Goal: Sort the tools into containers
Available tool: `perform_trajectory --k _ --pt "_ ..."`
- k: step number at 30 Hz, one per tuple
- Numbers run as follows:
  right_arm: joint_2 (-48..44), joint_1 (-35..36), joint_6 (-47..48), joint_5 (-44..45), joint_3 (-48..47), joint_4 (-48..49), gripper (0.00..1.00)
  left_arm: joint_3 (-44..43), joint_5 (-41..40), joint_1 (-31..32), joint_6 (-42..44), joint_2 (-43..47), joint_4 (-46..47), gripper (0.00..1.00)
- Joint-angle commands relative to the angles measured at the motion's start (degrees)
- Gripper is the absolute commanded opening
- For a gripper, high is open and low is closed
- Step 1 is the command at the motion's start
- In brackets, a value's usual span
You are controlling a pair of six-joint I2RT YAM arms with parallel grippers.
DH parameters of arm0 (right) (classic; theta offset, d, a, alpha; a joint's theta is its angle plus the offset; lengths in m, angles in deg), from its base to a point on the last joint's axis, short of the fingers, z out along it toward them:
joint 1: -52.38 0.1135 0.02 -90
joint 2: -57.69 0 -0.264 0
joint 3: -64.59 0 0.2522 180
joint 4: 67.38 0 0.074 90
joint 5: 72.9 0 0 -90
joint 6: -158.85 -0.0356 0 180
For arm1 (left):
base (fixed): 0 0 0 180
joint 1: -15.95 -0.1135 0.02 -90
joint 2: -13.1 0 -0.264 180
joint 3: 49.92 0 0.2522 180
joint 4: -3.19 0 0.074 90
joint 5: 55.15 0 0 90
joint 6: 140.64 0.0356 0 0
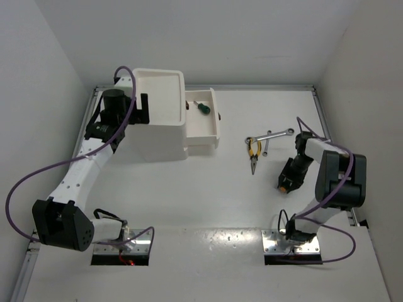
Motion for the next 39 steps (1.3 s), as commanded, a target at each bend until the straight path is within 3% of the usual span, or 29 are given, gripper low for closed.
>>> perform_trajectory --k 1,6,11,20,31,35,39 --pt "-5.1 3.36 5.27 -5.18 -7.15 4.31 0.0 -0.69 -0.38 1.17 -1.62 0.2 1.52 1.0" --pt "-8.8 9.17 14.6 -21.06 -18.65 7.57 0.0 -0.17 -0.91 1.18 -3.03 1.34 1.52 1.0" --pt "-4.77 16.62 15.4 -33.13 -30.97 11.7 0.0 -1.83 -1.43 1.18 -3.65 1.34 1.52 1.0" --pt "7.97 30.17 12.93 -38.15 -48.29 22.35 0.0 -6.58 0.49 1.18 -3.65 1.34 1.52 1.0" --pt "26.17 31.85 12.94 -37.63 -67.55 20.41 0.0 -8.95 0.49 1.18 -4.17 0.2 1.52 1.0" --pt "29.43 33.61 15.92 -37.1 -71.51 16.99 0.2 -8.95 0.49 1.18 -4.17 -0.32 1.52 1.0" --pt "30.05 34.66 15.93 -36.58 -72.65 16.89 0.52 -8.95 -1.61 1.18 -4.17 -0.86 1.52 1.0"
